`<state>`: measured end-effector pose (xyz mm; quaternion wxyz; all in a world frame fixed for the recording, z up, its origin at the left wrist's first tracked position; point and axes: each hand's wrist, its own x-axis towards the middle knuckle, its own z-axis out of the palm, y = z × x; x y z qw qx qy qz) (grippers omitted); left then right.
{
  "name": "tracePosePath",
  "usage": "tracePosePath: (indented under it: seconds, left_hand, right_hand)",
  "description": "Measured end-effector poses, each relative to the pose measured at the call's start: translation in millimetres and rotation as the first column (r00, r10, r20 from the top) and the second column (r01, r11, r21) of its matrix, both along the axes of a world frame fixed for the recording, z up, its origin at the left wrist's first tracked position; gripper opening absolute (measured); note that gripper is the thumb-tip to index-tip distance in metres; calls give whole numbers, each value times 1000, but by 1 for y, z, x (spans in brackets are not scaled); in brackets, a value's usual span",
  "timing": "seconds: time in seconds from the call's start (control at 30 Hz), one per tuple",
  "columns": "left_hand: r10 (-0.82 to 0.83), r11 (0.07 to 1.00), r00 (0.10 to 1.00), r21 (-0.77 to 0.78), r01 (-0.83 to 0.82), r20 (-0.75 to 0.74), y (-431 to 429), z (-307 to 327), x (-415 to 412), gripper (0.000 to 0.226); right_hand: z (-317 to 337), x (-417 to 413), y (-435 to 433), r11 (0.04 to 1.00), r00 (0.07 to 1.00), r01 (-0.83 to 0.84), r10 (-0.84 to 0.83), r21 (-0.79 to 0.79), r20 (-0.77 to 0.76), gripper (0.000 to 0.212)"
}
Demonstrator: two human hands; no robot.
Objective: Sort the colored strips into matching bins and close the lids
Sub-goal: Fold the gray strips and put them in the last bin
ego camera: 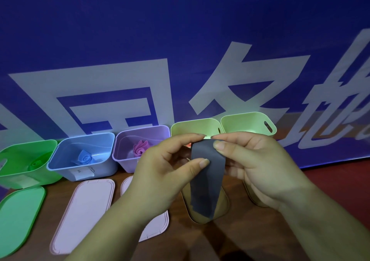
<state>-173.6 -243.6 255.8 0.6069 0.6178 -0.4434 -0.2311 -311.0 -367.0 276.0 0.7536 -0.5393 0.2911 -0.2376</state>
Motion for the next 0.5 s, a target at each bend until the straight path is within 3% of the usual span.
tracePosePath:
  seconds: [0.2, 0.3, 0.5]
  left_hand:
    - [4, 999, 995, -51, -9, -97, 0, 0, -3, 36]
    - [-4, 997, 992, -78, -6, -127, -2, 2, -4, 35]
    - [15, 998, 990, -63, -24, -140, 0, 9, -5, 35]
  right_hand:
    - [0, -2, 0, 985, 997, -74, 72, -156, -20, 19]
    - [-3, -4, -1, 939, 995, -98, 88, -330, -46, 30]
    - [-6, -9, 0, 874, 991, -116, 132, -472, 2, 40]
